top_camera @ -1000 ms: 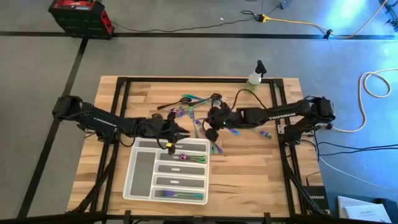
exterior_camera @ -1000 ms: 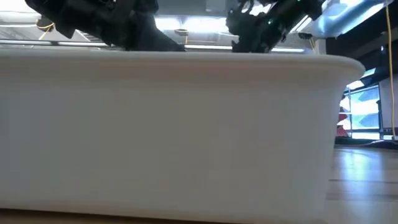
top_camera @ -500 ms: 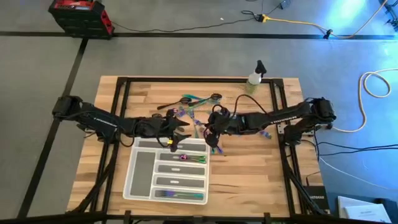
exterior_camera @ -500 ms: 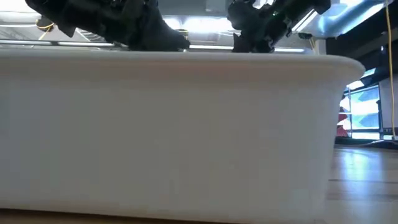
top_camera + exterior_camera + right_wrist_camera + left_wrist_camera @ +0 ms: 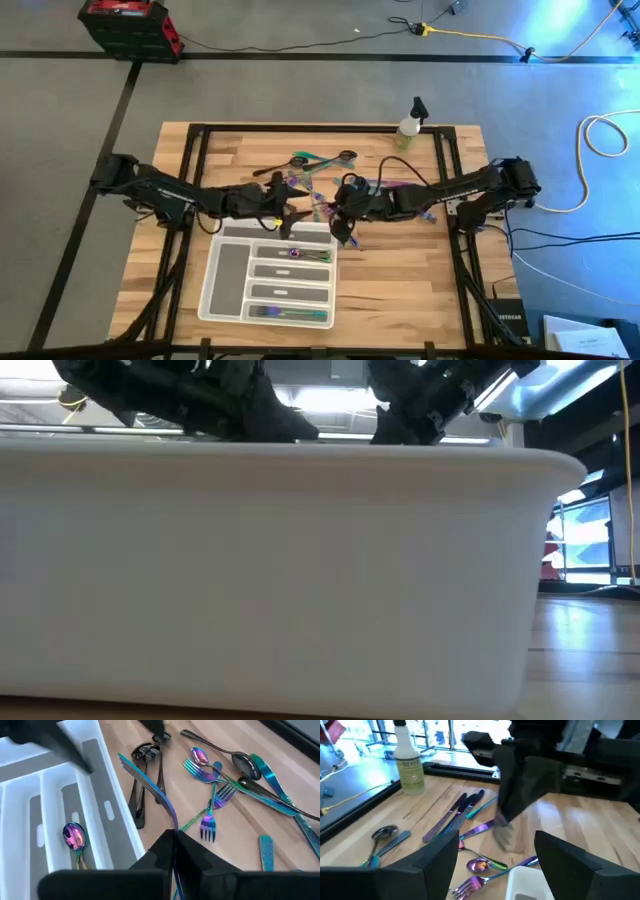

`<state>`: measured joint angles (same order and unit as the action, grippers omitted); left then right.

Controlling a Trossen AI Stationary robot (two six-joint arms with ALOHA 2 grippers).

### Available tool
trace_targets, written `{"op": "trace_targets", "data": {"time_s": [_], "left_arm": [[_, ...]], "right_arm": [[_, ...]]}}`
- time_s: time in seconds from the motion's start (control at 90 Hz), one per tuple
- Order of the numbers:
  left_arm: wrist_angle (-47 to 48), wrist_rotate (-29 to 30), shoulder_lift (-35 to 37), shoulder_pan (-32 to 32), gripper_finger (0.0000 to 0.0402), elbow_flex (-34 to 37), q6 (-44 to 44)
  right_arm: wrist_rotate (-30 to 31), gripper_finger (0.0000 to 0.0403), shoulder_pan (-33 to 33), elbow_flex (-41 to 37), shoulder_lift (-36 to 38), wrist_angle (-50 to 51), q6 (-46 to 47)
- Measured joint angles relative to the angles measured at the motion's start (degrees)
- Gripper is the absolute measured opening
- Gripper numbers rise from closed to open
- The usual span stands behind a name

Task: Sort silverware
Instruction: Put the blue fork into the white silverware tray

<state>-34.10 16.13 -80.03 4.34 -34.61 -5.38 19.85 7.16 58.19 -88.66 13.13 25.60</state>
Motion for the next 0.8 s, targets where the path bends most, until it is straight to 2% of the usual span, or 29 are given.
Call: {"op": "trace_targets", "data": {"time_s": [0.322, 0.456, 0.8], "left_arm": [[0.1, -1.5, -3.3, 0.0, 0.0247, -3.6, 3.2], [0.0, 2.1, -3.3, 0.0, 0.0247, -3.6, 3.9], [0.5, 2.7, -3.3, -0.4, 0.0247, -3.6, 5.8]], "right_arm": [[0.1, 0.0000, 0.0, 0.0, 0.0, -0.1, 0.1], [0.1, 0.0000, 0.0, 0.0, 0.0, -0.2, 0.1], [0.2, 0.0000, 0.0, 0.0, 0.0, -2.6, 0.1]]}}
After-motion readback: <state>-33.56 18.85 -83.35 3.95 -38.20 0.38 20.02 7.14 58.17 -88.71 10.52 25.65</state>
